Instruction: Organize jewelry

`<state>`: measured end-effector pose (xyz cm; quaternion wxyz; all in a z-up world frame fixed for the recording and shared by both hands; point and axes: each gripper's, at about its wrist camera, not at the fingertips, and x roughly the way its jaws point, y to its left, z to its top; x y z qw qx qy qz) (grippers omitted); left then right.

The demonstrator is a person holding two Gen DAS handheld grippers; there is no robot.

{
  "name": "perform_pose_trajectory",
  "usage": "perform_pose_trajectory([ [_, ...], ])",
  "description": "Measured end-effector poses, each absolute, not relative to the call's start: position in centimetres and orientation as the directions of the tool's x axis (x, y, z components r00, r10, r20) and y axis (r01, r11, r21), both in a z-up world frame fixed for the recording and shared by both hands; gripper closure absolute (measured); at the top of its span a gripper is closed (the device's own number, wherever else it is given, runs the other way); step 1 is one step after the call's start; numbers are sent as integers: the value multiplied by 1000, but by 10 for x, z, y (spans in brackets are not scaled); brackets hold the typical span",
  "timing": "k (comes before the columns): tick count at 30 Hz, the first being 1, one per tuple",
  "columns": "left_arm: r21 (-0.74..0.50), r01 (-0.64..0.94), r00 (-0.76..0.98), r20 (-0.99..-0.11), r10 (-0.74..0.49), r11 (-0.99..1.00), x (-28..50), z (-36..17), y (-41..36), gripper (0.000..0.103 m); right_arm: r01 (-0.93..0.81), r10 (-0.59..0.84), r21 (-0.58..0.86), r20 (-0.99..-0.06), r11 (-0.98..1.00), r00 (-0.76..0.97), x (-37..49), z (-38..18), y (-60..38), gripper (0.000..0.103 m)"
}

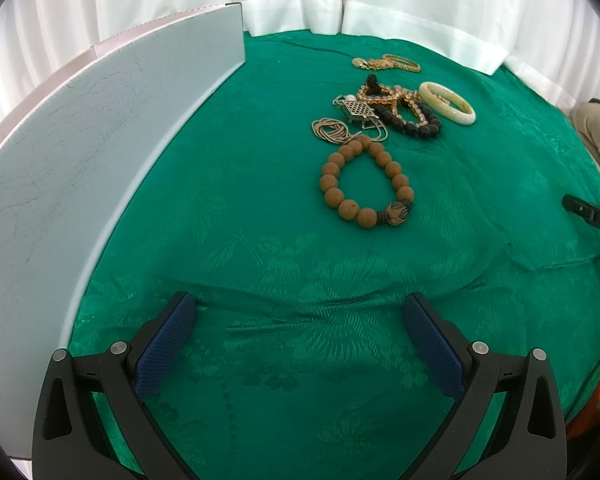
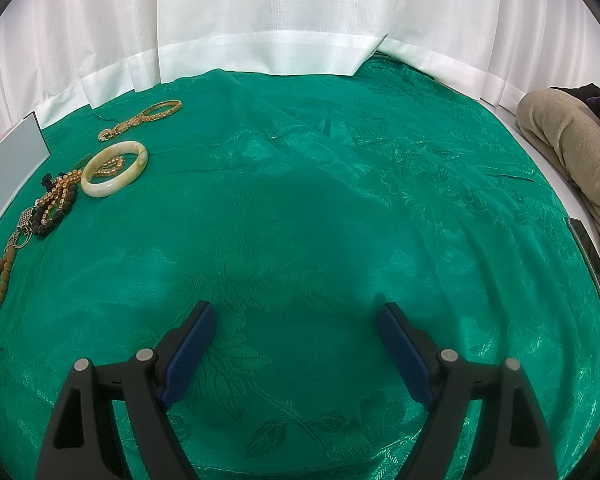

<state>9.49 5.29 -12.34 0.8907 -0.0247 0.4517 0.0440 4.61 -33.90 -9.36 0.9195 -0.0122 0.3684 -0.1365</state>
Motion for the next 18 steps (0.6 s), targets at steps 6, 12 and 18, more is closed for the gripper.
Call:
perform_pose_trajectory([
  [6,-15,-88,581,-813,39,996,95,-123,55,0,242,-259,-122,-674,963,691,46,-93,-339,18],
  [12,-24,-88,586,-809,32,996,90,-115,62,1,241,-258,-121,-674,963,692,46,-94,-339,17],
  [18,-98,-77,631,-775,-28,992,74,-96,78,1,241,-258,-121,-674,963,692,46,-94,-338,17],
])
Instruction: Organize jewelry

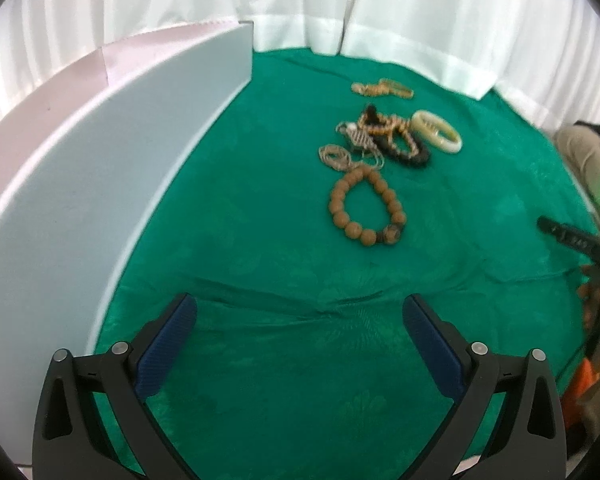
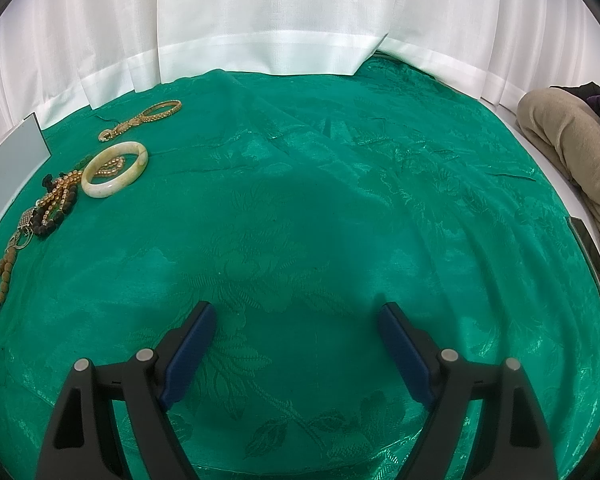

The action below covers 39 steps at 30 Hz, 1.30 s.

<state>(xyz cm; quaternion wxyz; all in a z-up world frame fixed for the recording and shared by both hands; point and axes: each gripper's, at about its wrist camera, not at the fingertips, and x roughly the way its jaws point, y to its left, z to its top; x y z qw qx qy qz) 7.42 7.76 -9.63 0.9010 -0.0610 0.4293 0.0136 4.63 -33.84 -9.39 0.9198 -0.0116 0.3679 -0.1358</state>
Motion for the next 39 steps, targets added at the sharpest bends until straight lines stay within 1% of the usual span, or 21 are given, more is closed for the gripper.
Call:
perform_pose_trajectory([
  [5,-136,-24,649,-756,-88,990,73,-90,77,1,241,-258,-121,-673,963,693,46,-94,-339,17],
  [8,-116,15,644,-759,-99,993,87,-87,65,1,241,-258,-121,-673,963,693,46,-94,-339,17],
  [12,-56,33,645,-761,-63,998,112,-84,50,1,240,-259,-123,-670,963,696,46,-94,-339,17],
  [19,-86,-31,614,-788,-49,996,131,-92,51,2,240,-260,-124,-669,963,697,46,-94,-339,17],
  [23,-15,-56,621,-783,23,998,145,-98,46,3,240,-260,-124,-668,963,697,46,-94,-339,17],
  [24,-2,-47,629,-777,28,999,145,-97,44,6,240,-260,-124,-668,963,697,46,-94,-340,17],
  [25,-2,-8,640,-768,4,1000,142,-95,42,8,240,-259,-124,-668,963,698,46,-94,-340,17],
  [27,5,100,662,-747,-63,995,135,-89,34,8,239,-258,-123,-668,963,698,46,-94,-339,17],
  [30,78,285,662,-737,-137,955,124,-84,19,9,239,-259,-123,-667,963,699,46,-95,-338,17],
  [33,115,415,628,-754,-193,903,122,-85,9,15,239,-259,-123,-666,963,699,46,-95,-338,17],
  [35,108,457,596,-774,-214,883,128,-89,6,22,239,-259,-123,-666,963,700,46,-95,-339,17],
  [37,80,486,550,-802,-233,870,136,-95,5,35,239,-259,-124,-665,963,700,46,-95,-339,17],
  [38,55,496,519,-819,-245,867,141,-99,6,39,239,-259,-124,-665,963,700,46,-95,-339,17],
  [39,33,496,490,-836,-248,868,146,-104,8,48,239,-259,-124,-665,963,700,46,-95,-339,17],
])
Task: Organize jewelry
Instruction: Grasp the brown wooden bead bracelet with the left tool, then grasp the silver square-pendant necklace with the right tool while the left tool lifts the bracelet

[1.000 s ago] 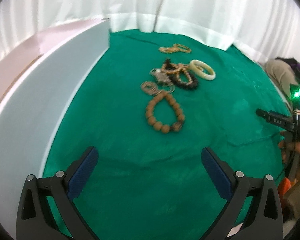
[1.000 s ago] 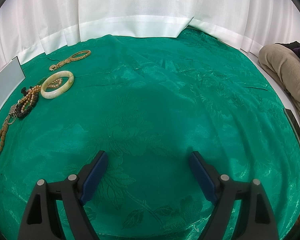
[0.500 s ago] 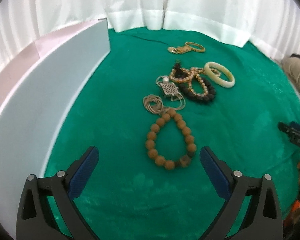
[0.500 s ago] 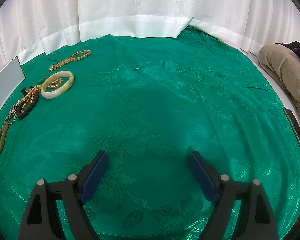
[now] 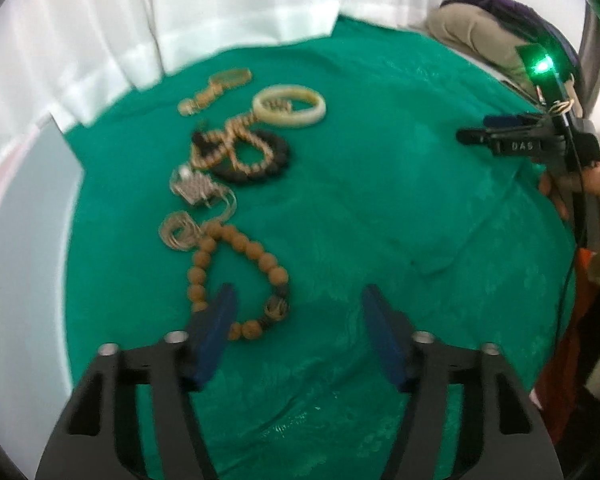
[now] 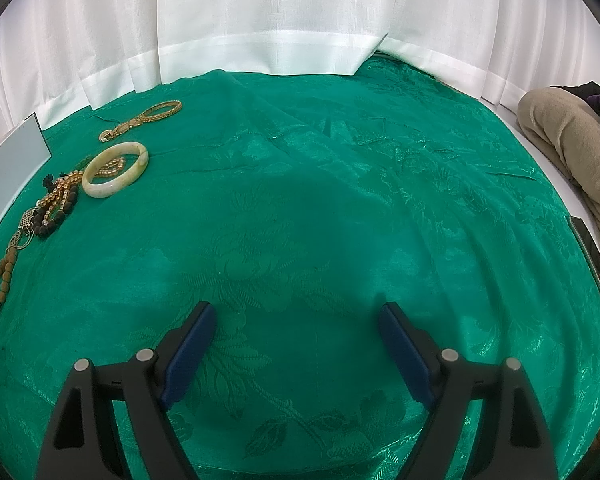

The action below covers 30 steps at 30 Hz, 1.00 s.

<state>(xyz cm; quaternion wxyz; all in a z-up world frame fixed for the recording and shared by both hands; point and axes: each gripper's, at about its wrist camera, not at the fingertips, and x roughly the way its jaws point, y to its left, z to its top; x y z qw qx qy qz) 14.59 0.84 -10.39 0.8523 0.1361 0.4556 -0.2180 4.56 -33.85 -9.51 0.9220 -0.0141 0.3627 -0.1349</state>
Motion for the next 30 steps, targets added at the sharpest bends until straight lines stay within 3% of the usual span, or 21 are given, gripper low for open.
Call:
perform_pose_trajectory([
  [1,23,493,474,-845,-247,870,151,-107,9,61,239,-259,-124,-665,963,701,46,-95,-339,17],
  [4,-11,482,457,-850,-262,876,153,-110,15,71,239,-259,-124,-665,963,701,46,-95,-339,17],
  [11,-10,460,456,-855,-246,888,150,-108,14,74,238,-259,-124,-664,963,702,45,-95,-339,17],
  [12,-9,440,461,-856,-235,898,152,-108,15,88,238,-259,-125,-663,963,702,45,-95,-340,17],
  [13,-21,424,460,-856,-236,905,154,-108,16,91,238,-259,-125,-663,963,702,45,-95,-339,17],
  [17,-139,310,467,-839,-279,940,157,-105,35,92,238,-259,-124,-663,963,703,45,-95,-339,17],
  [22,-377,152,549,-736,-396,914,146,-72,78,92,212,-225,-106,-698,971,680,44,-91,-336,17],
  [27,-491,74,635,-648,-420,868,128,-35,110,92,-30,175,210,-721,977,671,54,-57,-279,18],
  [29,-507,52,660,-629,-411,860,120,-23,117,92,-161,371,347,-712,924,596,79,-50,-234,33],
  [30,-512,45,666,-624,-408,858,118,-21,120,92,-188,422,387,-716,903,556,92,-50,-217,50],
])
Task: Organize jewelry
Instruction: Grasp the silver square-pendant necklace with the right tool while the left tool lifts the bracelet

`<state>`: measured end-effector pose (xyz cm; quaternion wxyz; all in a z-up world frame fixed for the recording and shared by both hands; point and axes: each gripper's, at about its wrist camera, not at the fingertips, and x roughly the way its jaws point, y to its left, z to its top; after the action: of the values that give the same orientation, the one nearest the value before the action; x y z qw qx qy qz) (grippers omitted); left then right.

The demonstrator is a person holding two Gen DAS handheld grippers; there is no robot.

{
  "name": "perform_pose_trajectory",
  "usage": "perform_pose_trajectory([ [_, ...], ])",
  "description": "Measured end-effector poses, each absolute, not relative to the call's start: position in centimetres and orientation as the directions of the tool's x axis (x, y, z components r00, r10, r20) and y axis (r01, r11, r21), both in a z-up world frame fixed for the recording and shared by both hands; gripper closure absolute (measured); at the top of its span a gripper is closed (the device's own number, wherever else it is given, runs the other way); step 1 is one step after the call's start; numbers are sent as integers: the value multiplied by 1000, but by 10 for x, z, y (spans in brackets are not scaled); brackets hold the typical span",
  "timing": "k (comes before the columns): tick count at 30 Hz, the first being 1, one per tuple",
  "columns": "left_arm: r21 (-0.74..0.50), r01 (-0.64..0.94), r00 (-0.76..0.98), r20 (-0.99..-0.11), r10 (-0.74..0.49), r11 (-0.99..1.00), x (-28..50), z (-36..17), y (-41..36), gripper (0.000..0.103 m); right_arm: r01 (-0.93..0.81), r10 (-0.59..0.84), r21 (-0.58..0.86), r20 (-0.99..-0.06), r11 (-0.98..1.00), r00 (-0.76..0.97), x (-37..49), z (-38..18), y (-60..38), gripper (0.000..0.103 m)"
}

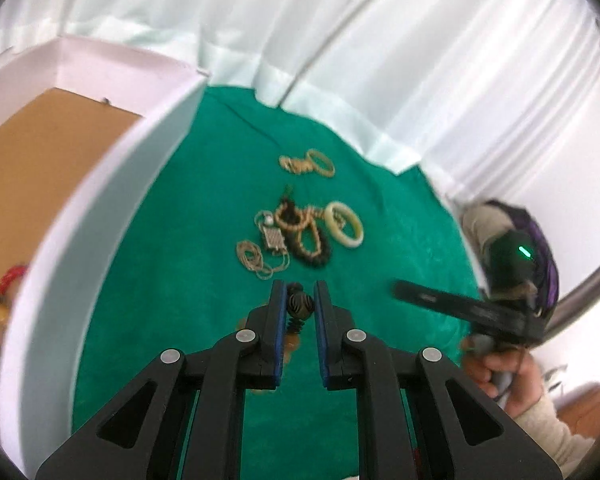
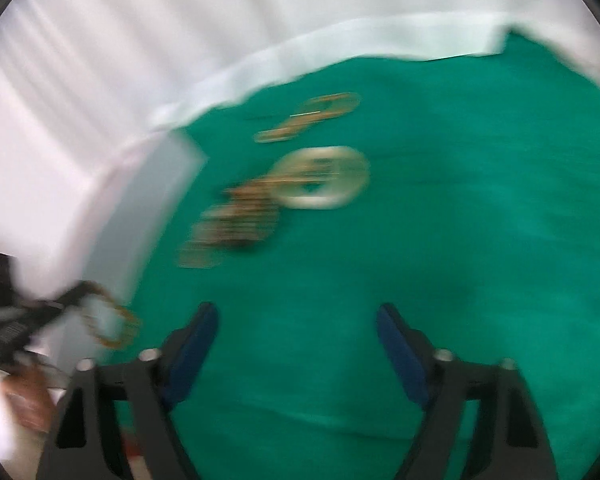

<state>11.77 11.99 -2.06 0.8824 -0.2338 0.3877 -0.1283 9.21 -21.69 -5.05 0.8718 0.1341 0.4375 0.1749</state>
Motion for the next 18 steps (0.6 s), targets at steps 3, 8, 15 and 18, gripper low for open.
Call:
perform_pose_trajectory([
  [3,-514,7,683,-625,-379,858,108,-14,127,92,-213,440,386,-755,898,487,137,-58,-165,57],
  [8,-557,-47,707,-605,-366,830,98,-13,148,92,-182,276,214,-839,960,468,190,-75,-111,57],
  [15,-561,-68,711,-607,-354,825,88,-19,163,92,-142,100,44,-903,989,417,218,-100,-75,60],
  [18,-576,-80,710,-606,-359,814,85,-21,170,92,-140,58,-3,-900,990,431,220,-101,-69,73],
])
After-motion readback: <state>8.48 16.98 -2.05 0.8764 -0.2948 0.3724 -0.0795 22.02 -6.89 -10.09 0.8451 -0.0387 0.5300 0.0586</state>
